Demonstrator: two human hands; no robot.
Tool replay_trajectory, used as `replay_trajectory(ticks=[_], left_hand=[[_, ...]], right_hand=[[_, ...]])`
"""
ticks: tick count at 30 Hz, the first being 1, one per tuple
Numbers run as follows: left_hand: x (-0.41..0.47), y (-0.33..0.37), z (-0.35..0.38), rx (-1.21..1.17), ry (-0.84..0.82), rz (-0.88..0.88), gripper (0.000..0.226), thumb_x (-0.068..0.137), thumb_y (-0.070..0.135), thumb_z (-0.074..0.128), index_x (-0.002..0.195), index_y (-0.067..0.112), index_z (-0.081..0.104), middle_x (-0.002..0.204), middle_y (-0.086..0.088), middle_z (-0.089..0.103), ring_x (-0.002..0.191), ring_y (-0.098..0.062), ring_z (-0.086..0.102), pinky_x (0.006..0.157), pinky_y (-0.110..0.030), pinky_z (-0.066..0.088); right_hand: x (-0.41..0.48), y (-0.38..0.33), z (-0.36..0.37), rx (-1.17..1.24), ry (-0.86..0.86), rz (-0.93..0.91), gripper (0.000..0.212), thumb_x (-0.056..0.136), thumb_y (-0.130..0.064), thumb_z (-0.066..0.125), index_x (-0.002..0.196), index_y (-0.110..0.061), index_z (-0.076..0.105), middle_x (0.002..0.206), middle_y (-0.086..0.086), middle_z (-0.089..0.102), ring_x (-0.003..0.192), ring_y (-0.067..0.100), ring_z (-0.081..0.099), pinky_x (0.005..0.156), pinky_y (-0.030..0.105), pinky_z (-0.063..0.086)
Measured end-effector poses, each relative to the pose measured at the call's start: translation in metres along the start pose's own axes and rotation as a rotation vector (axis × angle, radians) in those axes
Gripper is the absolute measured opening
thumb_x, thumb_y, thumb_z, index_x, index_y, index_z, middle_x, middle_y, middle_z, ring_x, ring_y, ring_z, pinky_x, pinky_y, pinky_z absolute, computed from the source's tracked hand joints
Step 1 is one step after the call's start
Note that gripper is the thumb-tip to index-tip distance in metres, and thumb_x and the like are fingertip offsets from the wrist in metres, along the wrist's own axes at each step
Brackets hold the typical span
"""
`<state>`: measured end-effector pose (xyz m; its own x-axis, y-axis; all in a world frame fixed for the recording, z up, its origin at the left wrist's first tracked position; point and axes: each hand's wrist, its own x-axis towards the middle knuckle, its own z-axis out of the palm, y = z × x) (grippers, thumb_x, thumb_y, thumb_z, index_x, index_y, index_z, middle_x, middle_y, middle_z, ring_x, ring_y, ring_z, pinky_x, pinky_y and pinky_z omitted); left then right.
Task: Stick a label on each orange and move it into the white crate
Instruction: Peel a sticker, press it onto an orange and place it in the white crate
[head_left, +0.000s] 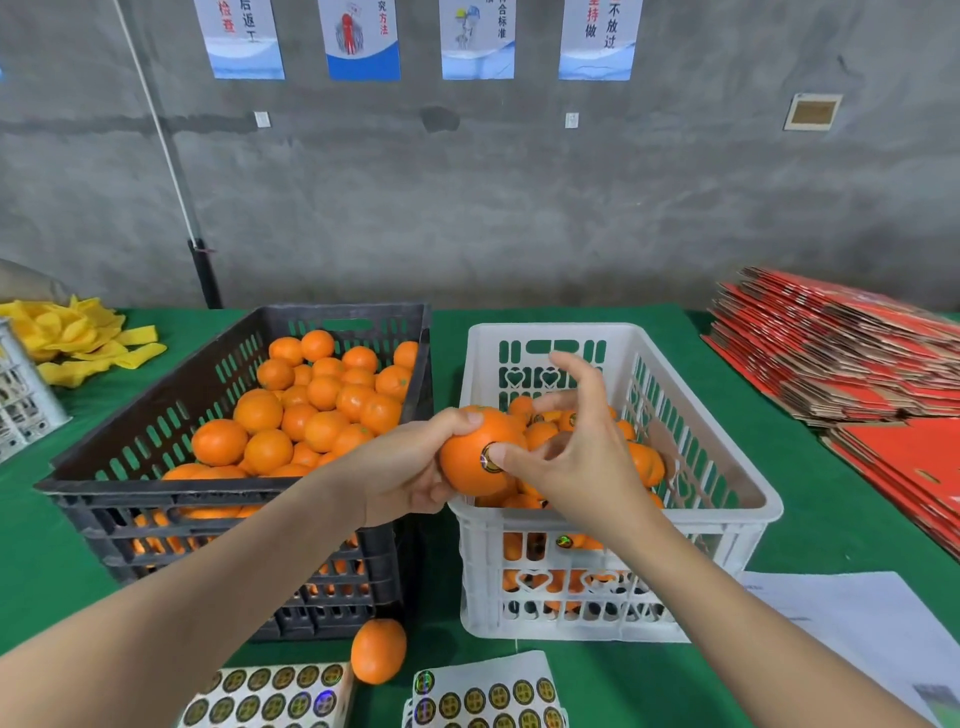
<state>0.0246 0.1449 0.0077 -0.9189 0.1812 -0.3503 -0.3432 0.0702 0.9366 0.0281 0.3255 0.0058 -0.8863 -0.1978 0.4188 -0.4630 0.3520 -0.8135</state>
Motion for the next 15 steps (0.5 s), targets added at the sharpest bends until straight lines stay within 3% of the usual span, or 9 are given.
replay_trajectory(ticks=[1,4,6,8,10,13,15], left_hand=[[0.002,-0.002,-0.001,0.002,-0.006,-0.007,0.032,0.089,0.048,0.054,0.103,0.020,0.061,0.063,-0.002,0.057,0.045,-0.009,0.040,0.049,-0.019,0.030],[0.008,-0.004,0.002,0.045,-0.035,-0.014,0.031,0.088,0.048,0.056,0.100,0.019,0.063,0.073,-0.006,0.061,0.051,-0.012,0.044,0.047,-0.019,0.033],[0.013,-0.002,0.006,0.078,-0.066,-0.019,0.035,0.080,0.048,0.064,0.099,0.019,0.064,0.076,-0.003,0.069,0.056,-0.012,0.054,0.047,-0.018,0.040],[0.019,0.003,0.009,0.058,-0.079,-0.015,0.043,0.076,0.049,0.064,0.104,0.017,0.064,0.086,-0.004,0.074,0.066,-0.013,0.066,0.055,-0.023,0.052],[0.027,0.009,0.007,0.067,-0.012,0.024,0.047,0.086,0.050,0.054,0.112,0.012,0.061,0.100,-0.009,0.074,0.080,-0.019,0.070,0.071,-0.031,0.057],[0.036,0.020,-0.011,0.022,0.210,0.086,0.053,0.096,0.052,0.041,0.134,0.015,0.047,0.110,-0.004,0.067,0.093,-0.024,0.069,0.075,-0.036,0.055],[0.034,0.023,-0.029,-0.086,0.285,0.104,0.051,0.097,0.051,0.040,0.132,0.015,0.048,0.105,-0.003,0.069,0.093,-0.022,0.068,0.072,-0.033,0.052]], right_hand=[[0.001,0.001,-0.002,0.042,-0.036,0.045,0.081,0.073,-0.027,0.078,0.135,-0.037,0.027,0.109,-0.009,0.051,0.072,0.008,0.061,0.064,0.016,0.051],[-0.004,0.007,0.005,0.093,-0.238,0.021,0.068,0.080,-0.027,0.071,0.136,-0.036,0.033,0.121,-0.012,0.049,0.105,0.005,0.055,0.079,0.019,0.051],[-0.007,0.013,0.014,0.087,-0.295,-0.004,0.066,0.078,-0.027,0.072,0.133,-0.034,0.037,0.120,-0.014,0.049,0.108,0.004,0.053,0.085,0.024,0.051],[0.002,0.020,0.016,0.041,-0.239,-0.030,0.064,0.073,-0.026,0.075,0.127,-0.035,0.041,0.114,-0.015,0.049,0.102,0.004,0.053,0.081,0.021,0.050],[0.028,0.032,0.014,-0.055,-0.177,-0.053,0.063,0.069,-0.028,0.078,0.121,-0.036,0.045,0.113,-0.010,0.046,0.099,0.005,0.048,0.076,0.012,0.040],[0.087,0.068,0.003,-0.189,-0.086,0.031,0.065,0.069,-0.023,0.079,0.125,-0.026,0.047,0.120,0.002,0.042,0.103,0.014,0.044,0.083,0.021,0.036],[0.129,0.103,-0.011,-0.281,-0.003,0.157,0.066,0.071,-0.018,0.077,0.129,-0.016,0.045,0.124,0.010,0.048,0.110,0.024,0.050,0.088,0.031,0.043]])
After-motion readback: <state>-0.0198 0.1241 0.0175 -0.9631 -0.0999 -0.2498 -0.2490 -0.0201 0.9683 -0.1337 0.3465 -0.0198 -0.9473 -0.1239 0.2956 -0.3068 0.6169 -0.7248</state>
